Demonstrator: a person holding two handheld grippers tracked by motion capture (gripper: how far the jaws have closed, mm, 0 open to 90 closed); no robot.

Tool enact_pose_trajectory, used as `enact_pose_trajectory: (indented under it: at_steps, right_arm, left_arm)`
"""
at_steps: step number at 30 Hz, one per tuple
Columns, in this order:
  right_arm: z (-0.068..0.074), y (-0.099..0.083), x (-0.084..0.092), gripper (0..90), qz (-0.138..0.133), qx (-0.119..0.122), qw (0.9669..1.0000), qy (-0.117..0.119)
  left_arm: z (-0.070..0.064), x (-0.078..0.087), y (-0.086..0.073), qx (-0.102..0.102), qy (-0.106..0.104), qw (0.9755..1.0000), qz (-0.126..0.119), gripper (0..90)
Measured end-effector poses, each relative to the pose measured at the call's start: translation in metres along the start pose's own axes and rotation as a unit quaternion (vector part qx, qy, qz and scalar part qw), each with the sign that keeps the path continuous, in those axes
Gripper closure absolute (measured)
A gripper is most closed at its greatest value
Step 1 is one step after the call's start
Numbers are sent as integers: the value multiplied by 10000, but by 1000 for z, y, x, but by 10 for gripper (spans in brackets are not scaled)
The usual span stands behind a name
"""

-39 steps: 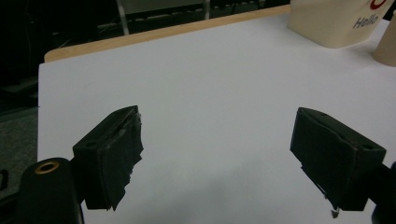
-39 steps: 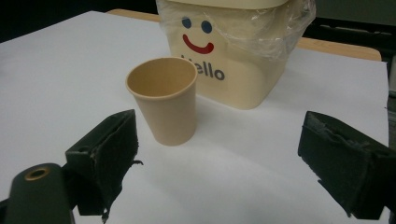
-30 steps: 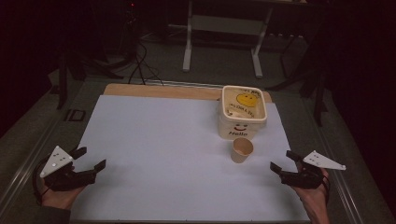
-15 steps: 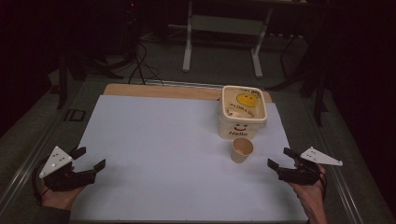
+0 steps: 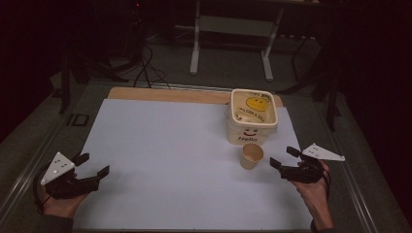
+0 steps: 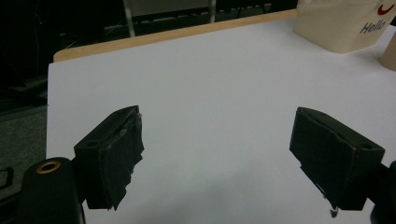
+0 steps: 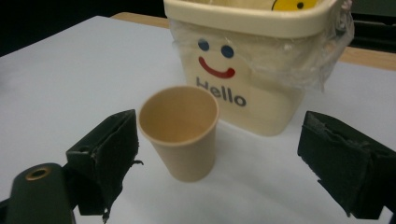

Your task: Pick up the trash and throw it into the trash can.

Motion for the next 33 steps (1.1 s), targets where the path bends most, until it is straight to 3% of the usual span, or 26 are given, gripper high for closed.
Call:
enact_pose_trajectory:
  at_steps: [20,33]
  right_arm:
    - [22,38,-29,127,8,34,10000,-30]
    - [26,49,-47,122,327,37,9991,-262]
  left_arm:
    - [1,0,0,9,-7,10000,-6,176]
    - [1,0,-1,22,1,10000,-3,176]
Point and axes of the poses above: each handheld gripper's, and its own axes: x roughly backward along the jaws, y roughly out of its top, z roughly to its left, the point moved 10 cm from there along -x, roughly forward along the jaws, and after that the axes turned 12 degrees about -x, right-handed, at the moved point
